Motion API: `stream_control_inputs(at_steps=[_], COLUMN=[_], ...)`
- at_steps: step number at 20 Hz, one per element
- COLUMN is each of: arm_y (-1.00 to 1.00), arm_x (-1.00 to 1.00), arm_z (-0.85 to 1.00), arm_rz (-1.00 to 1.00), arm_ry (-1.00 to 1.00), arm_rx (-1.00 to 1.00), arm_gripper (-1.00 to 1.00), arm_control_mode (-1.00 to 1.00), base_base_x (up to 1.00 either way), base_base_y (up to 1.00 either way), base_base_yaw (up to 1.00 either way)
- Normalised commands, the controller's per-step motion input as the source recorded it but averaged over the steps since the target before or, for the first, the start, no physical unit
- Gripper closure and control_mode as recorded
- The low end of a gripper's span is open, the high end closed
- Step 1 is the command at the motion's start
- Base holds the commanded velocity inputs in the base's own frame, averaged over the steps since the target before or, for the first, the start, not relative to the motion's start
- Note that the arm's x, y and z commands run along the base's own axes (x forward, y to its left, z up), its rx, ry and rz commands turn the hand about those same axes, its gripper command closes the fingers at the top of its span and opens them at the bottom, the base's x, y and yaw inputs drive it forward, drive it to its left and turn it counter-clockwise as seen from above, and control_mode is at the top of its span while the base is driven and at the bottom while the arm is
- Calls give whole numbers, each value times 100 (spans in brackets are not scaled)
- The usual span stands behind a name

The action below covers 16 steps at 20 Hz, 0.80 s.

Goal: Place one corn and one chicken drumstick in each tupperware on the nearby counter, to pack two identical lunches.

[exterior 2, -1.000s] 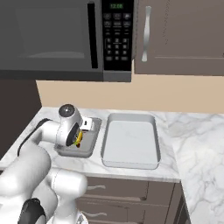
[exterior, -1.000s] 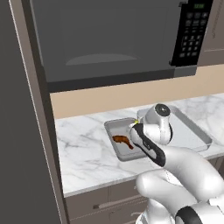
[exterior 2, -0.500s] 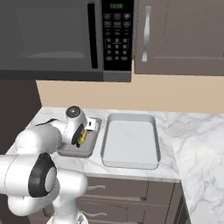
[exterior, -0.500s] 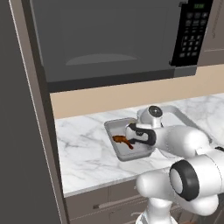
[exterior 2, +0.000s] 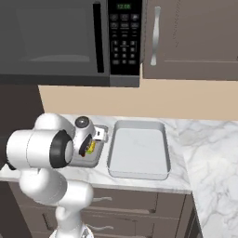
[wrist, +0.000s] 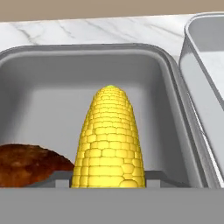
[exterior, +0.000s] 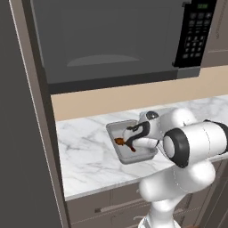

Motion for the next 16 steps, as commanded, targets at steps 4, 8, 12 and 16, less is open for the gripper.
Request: stream_control_inputs(at_steps=[4,8,12,16], arm_y=[0,0,0,0], arm_x=[33,31,25,-4], arm_z=[-25,-23,-19,0], arm_rz=[0,0,0,0], arm_ry=[0,0,0,0], arm_rx=[0,0,0,0], arm_gripper=[100,100,100,-100], arm_control_mode=[-100,-100,-100,-100], base_base_x=[0,0,0,0], base_base_y=[0,0,0,0], base_base_yaw=[0,0,0,0])
